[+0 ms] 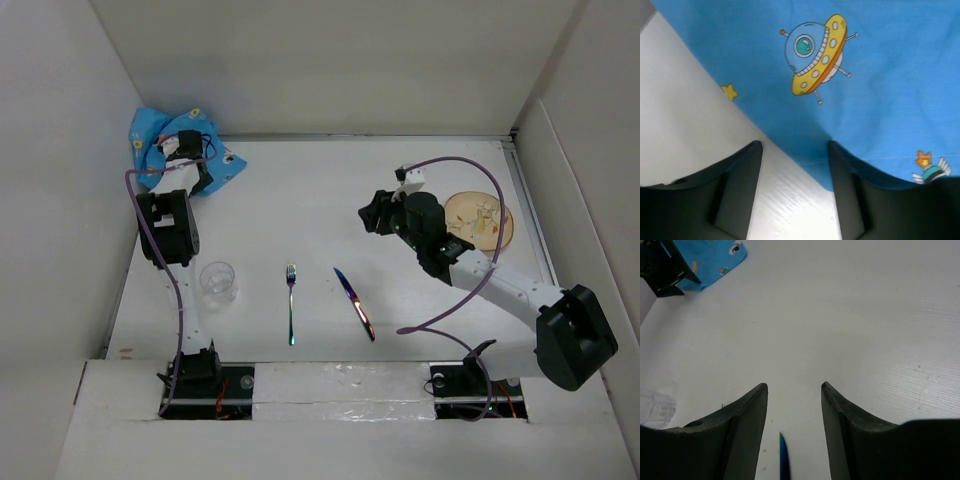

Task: Set the dinner table for one person

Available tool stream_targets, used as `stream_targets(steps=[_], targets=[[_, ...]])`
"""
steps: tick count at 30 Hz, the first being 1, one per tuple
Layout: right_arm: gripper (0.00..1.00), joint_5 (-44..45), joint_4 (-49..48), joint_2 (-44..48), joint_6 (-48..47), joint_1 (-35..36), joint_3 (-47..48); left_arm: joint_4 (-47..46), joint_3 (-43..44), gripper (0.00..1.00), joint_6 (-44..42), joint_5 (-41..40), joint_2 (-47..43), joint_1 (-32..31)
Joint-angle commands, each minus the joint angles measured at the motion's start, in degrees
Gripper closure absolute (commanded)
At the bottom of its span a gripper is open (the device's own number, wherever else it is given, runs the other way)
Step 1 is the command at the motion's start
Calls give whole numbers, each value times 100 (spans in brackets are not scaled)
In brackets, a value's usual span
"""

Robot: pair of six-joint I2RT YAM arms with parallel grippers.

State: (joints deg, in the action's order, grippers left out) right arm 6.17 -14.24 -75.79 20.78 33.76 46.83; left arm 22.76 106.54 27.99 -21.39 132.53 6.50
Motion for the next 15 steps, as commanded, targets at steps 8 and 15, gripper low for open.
stream_targets(steps=[8,15], targets=[[59,86,-246,-6,-74,78,309,-228,-19,100,-30,679,-313,-562],[89,401,-105,-164,-65,78,424,-1238,-1336,100,-56,1049,-1457,-1791]])
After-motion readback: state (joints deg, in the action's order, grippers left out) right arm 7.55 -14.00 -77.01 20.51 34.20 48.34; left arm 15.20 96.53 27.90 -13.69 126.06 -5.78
